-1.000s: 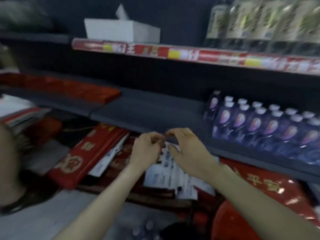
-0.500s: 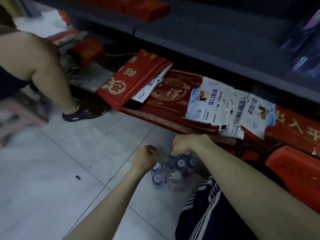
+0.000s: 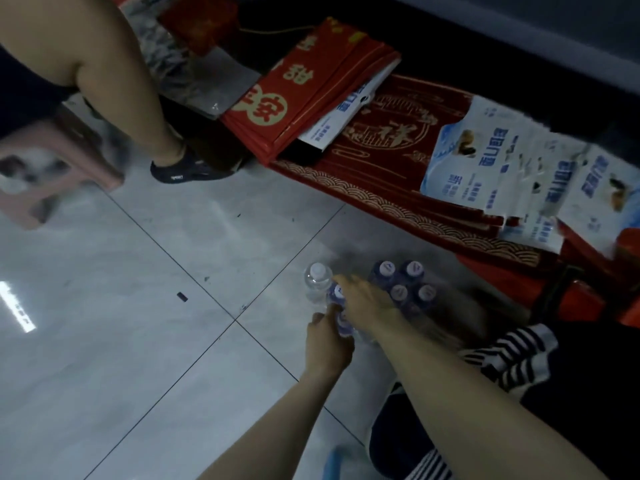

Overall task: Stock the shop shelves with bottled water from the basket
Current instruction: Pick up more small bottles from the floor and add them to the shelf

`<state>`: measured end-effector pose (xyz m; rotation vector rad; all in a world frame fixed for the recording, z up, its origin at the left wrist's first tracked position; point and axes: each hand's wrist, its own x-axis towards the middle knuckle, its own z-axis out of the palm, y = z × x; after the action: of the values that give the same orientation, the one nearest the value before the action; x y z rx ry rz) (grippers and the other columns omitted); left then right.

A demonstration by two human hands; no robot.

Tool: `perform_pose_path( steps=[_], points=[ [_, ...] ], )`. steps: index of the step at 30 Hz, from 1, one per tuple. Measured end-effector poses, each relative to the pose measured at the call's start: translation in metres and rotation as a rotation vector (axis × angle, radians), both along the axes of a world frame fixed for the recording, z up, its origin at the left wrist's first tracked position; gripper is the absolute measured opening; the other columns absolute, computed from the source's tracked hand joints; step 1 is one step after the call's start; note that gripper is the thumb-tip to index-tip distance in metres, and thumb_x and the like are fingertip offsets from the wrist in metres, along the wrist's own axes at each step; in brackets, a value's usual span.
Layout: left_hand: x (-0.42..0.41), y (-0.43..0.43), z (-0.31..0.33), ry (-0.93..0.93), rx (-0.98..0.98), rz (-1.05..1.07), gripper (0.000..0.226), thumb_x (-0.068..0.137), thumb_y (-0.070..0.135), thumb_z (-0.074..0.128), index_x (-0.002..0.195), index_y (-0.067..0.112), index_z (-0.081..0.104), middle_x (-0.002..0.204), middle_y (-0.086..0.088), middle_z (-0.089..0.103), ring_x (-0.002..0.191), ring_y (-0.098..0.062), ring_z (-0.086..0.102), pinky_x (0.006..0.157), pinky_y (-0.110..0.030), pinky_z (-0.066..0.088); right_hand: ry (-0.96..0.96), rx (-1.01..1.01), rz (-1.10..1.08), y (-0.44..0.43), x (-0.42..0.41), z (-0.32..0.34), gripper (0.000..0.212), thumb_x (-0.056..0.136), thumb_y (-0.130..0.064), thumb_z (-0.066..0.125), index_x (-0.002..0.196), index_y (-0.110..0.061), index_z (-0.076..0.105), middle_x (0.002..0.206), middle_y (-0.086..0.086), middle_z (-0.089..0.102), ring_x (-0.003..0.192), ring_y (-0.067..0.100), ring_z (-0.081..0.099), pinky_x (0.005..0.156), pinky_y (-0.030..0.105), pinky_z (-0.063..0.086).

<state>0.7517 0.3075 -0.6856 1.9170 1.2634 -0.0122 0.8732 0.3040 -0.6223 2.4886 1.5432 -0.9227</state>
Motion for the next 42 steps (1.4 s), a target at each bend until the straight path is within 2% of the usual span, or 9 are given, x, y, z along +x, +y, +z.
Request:
perform_pose_path(
  steps=[5,13,21,25,28,31,35,38,42],
  points=[
    [0.007,-0.016,-0.015,-0.121,-0.145,0.220,0.067,0.077,0.022,0.087,0.130,0.016,0.047,0.123,-0.007,0.059,0.107,-0.028,0.063,0.078,-0.031,0.046,-0.108,0.001,0.027,0.001,0.006,-0.019,0.061,0.094,-0.019,0.071,0.147,-0.023,0.042,0.145,0.008,0.045,0.131,0.031,0.054,0.101,0.039,0.050],
    [0.021,-0.021,-0.031,-0.147,-0.138,0.332,0.044,0.084,0.008,0.075,0.125,0.012,0.057,0.124,-0.010,0.066,0.108,-0.031,0.065,0.076,-0.029,0.041,-0.148,0.023,0.034,0.006,0.008,-0.038,0.056,0.090,-0.027,0.077,0.137,-0.021,0.048,0.141,0.008,0.047,0.130,0.031,0.054,0.104,0.042,0.053],
    [-0.019,-0.014,-0.018,-0.257,-0.036,0.215,0.044,0.073,0.020,0.088,0.111,0.024,0.067,0.104,0.009,0.069,0.095,-0.015,0.066,0.075,-0.022,0.048,-0.052,-0.012,0.004,-0.009,0.011,-0.011,0.068,0.081,-0.014,0.085,0.135,-0.015,0.043,0.138,0.010,0.058,0.125,0.031,0.061,0.096,0.041,0.054],
    [-0.041,0.008,0.013,-0.333,-0.017,0.184,0.041,0.077,0.026,0.086,0.098,0.054,0.064,0.099,0.017,0.071,0.094,0.000,0.067,0.078,-0.020,0.053,-0.015,-0.057,-0.032,-0.009,0.014,0.022,0.051,0.095,-0.008,0.067,0.139,-0.012,0.042,0.143,0.014,0.057,0.125,0.035,0.061,0.080,0.038,0.044],
    [-0.046,0.026,0.038,-0.388,0.010,0.150,0.038,0.078,0.026,0.086,0.110,0.037,0.068,0.106,0.016,0.075,0.099,-0.002,0.069,0.082,-0.022,0.054,-0.009,-0.027,-0.045,-0.005,0.015,0.054,0.046,0.097,-0.009,0.064,0.139,-0.010,0.045,0.138,0.015,0.061,0.122,0.035,0.062,0.079,0.037,0.043],
    [-0.041,0.044,0.075,-0.465,0.035,0.090,0.044,0.081,0.022,0.088,0.119,0.033,0.069,0.106,0.017,0.075,0.096,0.001,0.070,0.081,-0.019,0.055,0.044,0.030,-0.108,-0.002,0.021,0.091,0.040,0.100,-0.012,0.058,0.138,-0.009,0.045,0.138,0.018,0.059,0.121,0.037,0.061,0.086,0.040,0.047],
    [-0.025,0.069,0.131,-0.568,0.075,0.019,0.044,0.085,0.022,0.085,0.126,0.023,0.069,0.107,0.011,0.078,0.093,-0.001,0.072,0.084,-0.030,0.058,0.019,0.160,-0.125,-0.013,0.034,0.150,0.035,0.104,-0.021,0.054,0.135,-0.010,0.044,0.129,0.016,0.061,0.111,0.037,0.064,0.075,0.037,0.046],
    [-0.006,0.080,0.176,-0.685,0.054,-0.053,0.046,0.088,0.023,0.084,0.130,0.027,0.067,0.110,0.012,0.079,0.097,-0.009,0.074,0.089,-0.038,0.061,0.054,0.303,-0.155,-0.029,0.048,0.201,0.029,0.106,-0.030,0.049,0.129,-0.012,0.043,0.114,0.011,0.059,0.098,0.032,0.062,0.072,0.038,0.049],
    [0.030,0.082,0.251,-0.833,0.090,-0.259,0.043,0.096,0.022,0.075,0.136,0.032,0.062,0.121,0.015,0.074,0.112,-0.008,0.070,0.095,-0.031,0.056,0.089,0.543,-0.280,-0.053,0.069,0.265,0.020,0.108,-0.037,0.048,0.113,-0.017,0.044,0.105,0.006,0.063,0.094,0.025,0.061,0.080,0.040,0.051]
  ],
)
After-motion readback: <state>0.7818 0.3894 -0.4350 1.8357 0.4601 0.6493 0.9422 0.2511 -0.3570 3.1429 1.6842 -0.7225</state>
